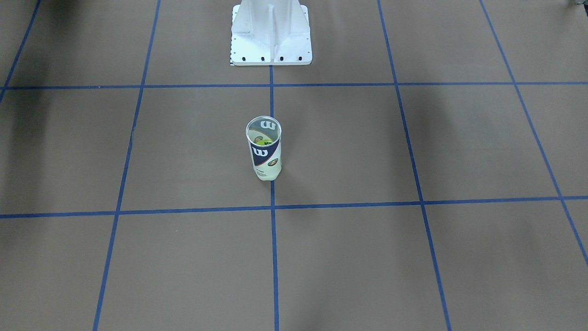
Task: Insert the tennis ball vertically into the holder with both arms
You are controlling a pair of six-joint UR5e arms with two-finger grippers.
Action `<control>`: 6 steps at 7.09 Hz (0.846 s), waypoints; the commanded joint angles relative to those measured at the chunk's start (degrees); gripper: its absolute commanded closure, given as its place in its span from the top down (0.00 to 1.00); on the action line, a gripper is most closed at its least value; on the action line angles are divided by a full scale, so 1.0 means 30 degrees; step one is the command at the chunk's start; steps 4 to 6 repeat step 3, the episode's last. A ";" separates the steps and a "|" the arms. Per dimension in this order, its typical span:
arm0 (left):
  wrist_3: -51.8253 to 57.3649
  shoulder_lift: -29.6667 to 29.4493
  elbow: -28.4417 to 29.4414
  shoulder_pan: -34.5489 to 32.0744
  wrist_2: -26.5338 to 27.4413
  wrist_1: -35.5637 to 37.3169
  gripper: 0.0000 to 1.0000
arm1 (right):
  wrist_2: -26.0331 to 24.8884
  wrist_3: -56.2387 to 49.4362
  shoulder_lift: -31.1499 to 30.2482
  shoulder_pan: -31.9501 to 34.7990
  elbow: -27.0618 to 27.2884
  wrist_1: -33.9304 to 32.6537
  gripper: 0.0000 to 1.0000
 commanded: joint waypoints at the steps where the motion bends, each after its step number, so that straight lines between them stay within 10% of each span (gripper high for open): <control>1: 0.0022 0.0014 -0.0001 0.0000 0.0000 -0.0010 1.00 | 0.0000 0.0000 0.0000 -0.0028 -0.0029 -0.0024 1.00; 6: -0.0036 0.0014 -0.0001 0.0000 0.0000 -0.0127 1.00 | 0.0000 0.0030 0.0029 0.0001 -0.0029 0.0005 1.00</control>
